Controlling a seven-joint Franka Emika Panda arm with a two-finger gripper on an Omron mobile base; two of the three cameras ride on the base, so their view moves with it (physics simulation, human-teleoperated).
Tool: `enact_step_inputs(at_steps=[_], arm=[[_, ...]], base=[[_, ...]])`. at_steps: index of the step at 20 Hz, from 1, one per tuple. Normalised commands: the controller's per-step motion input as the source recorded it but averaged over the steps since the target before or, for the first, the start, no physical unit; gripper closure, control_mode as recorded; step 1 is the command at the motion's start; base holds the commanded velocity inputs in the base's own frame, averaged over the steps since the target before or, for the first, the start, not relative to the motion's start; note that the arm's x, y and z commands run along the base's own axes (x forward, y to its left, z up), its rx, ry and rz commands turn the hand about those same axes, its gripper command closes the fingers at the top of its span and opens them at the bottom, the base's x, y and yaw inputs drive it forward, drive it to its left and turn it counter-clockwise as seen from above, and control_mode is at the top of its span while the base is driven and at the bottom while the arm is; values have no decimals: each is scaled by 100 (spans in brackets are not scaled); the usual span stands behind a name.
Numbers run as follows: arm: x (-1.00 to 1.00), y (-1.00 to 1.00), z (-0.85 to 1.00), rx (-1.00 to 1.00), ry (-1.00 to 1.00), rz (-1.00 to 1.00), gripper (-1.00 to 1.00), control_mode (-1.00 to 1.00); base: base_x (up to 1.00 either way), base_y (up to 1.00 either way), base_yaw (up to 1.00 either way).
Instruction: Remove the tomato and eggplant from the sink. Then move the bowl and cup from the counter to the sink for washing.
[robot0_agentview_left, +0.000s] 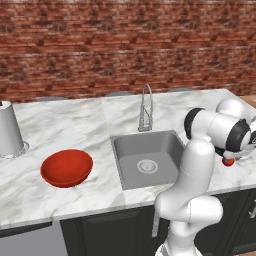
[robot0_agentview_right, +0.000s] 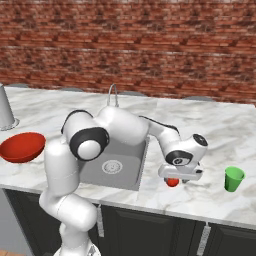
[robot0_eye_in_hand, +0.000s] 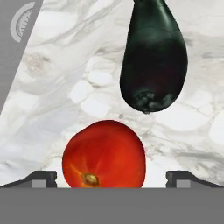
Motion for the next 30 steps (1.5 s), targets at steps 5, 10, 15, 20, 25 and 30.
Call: enact_step_inputs(at_steps=[5, 10, 15, 20, 25, 30], arm=[[-4, 0, 23, 0, -1, -6, -100, -100], [-5, -1, 26, -3, -5, -9, -100, -100], [-1, -1, 26, -13, -3, -13, -100, -100], [0, -7, 26, -19, -2, -12, -100, -100], [-2, -4, 23, -22, 0, -8, -100, -100], [-8, -9, 16, -14, 0, -7, -100, -100]], base=[[0, 0, 0], [0, 0, 0], [0, 0, 0], [0, 0, 0], [0, 0, 0], [0, 0, 0]])
